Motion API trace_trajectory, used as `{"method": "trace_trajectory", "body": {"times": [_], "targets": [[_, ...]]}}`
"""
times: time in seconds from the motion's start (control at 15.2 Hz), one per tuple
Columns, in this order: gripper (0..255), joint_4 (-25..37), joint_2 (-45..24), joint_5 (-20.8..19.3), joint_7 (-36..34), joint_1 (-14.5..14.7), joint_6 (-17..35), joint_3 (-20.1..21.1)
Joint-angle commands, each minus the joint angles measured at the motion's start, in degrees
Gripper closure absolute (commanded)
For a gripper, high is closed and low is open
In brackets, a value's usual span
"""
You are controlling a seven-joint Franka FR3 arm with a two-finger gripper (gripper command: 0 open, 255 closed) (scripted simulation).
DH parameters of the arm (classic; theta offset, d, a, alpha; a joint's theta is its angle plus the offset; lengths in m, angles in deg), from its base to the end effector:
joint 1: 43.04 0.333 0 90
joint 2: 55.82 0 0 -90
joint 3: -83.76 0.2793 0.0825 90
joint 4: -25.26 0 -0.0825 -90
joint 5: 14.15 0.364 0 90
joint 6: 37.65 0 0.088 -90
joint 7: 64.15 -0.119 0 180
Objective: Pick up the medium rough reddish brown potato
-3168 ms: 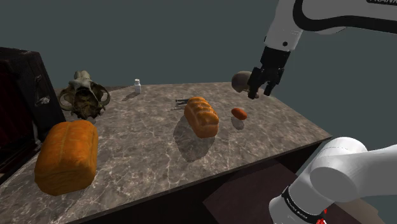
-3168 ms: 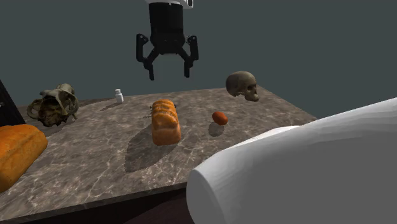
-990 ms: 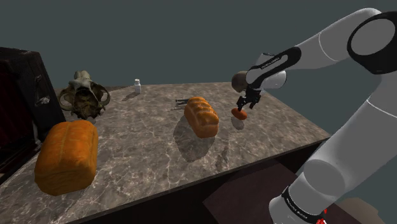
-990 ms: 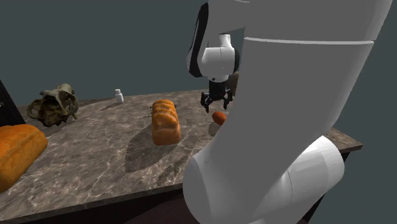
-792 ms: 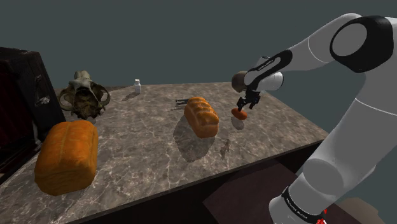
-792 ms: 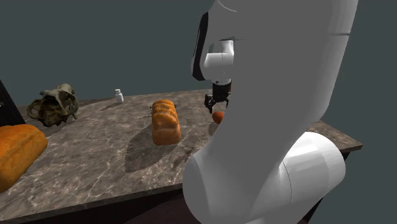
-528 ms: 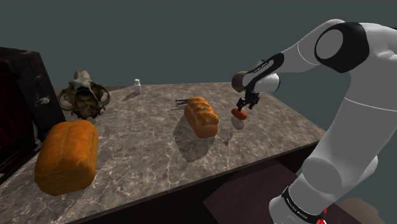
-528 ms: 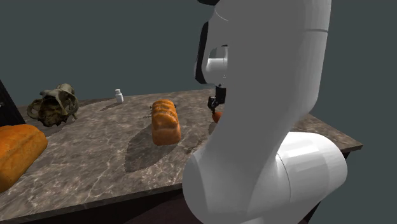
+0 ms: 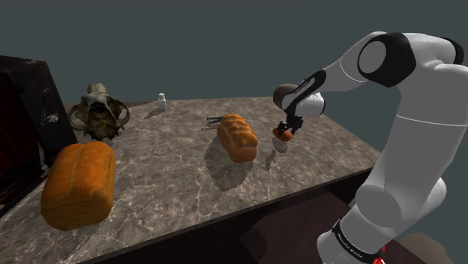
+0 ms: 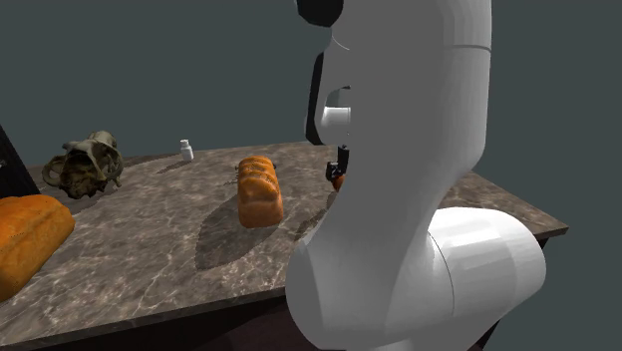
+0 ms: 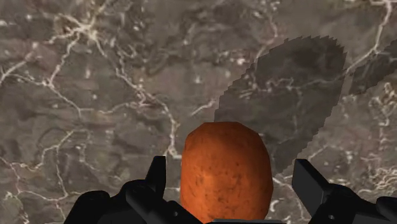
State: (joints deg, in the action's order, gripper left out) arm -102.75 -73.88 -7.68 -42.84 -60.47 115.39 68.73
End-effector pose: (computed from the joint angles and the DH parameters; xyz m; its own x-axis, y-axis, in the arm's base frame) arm 0.4523 -0.2943 0.2155 0.9567 -0.2650 0.1206 -0.2739 -0.9596 0.0645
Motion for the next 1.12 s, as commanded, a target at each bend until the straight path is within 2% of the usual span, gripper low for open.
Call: {"method": "trace_trajectory", "body": {"times": [0.0,0.59,1.06], "targets": [[255,0.0,-0.3,0.1,0.1,-0.1,0.3,0.1],[255,0.0,-0.2,0.1,0.1,-0.1,0.3,0.1],[255,0.3,4.2,-2.2,-1.4,0.9,-4.4,-1.2]]}}
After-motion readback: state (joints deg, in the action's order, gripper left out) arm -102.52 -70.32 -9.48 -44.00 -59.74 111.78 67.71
